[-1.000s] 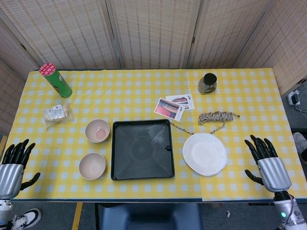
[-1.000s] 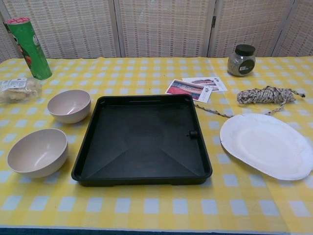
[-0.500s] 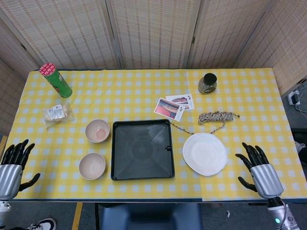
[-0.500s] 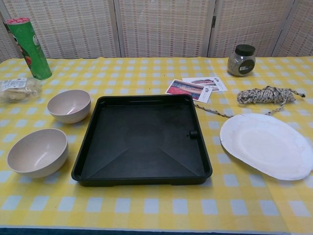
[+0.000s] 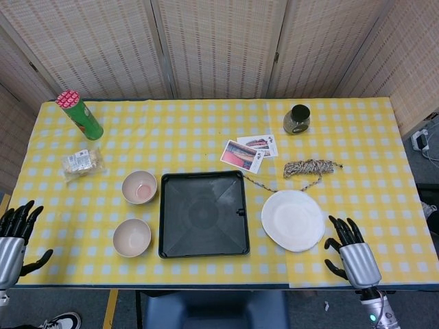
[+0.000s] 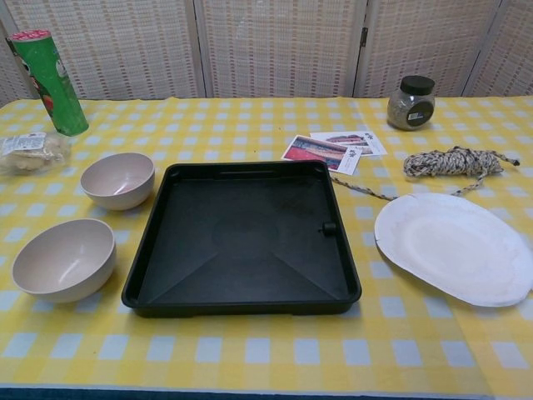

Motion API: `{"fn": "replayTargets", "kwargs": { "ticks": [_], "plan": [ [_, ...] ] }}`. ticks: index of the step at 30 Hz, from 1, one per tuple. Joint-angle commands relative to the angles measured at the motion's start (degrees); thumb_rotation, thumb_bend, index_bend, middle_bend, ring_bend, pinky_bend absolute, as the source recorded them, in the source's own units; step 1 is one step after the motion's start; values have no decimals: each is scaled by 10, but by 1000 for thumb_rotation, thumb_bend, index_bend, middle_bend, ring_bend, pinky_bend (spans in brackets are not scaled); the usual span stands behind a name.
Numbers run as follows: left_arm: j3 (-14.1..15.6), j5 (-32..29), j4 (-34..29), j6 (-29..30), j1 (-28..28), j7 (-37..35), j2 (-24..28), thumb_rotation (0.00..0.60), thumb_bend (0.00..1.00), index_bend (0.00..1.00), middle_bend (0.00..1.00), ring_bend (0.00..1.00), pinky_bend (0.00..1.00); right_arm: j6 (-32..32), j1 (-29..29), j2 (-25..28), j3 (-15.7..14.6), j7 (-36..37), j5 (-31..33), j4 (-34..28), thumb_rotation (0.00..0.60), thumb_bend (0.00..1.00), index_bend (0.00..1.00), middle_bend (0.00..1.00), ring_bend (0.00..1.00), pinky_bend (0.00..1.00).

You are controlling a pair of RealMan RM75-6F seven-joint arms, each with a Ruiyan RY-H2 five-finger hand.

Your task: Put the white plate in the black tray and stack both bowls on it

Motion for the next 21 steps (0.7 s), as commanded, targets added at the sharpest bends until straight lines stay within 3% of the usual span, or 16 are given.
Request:
{"fn": "replayTargets", "kwargs": {
  "ticks": [1, 21],
  "plan": [
    [2, 2, -1, -4, -2, -8, 4, 600, 271, 0, 0, 0, 0, 2, -2, -47, 4, 23, 7, 46, 600, 251, 539, 95, 87, 0],
    [4, 5, -3, -4, 0, -16, 8, 600, 271, 0, 0, 0, 0, -55, 40, -96, 8, 18, 14, 68, 600, 282, 539, 92, 84, 0]
  ]
}}
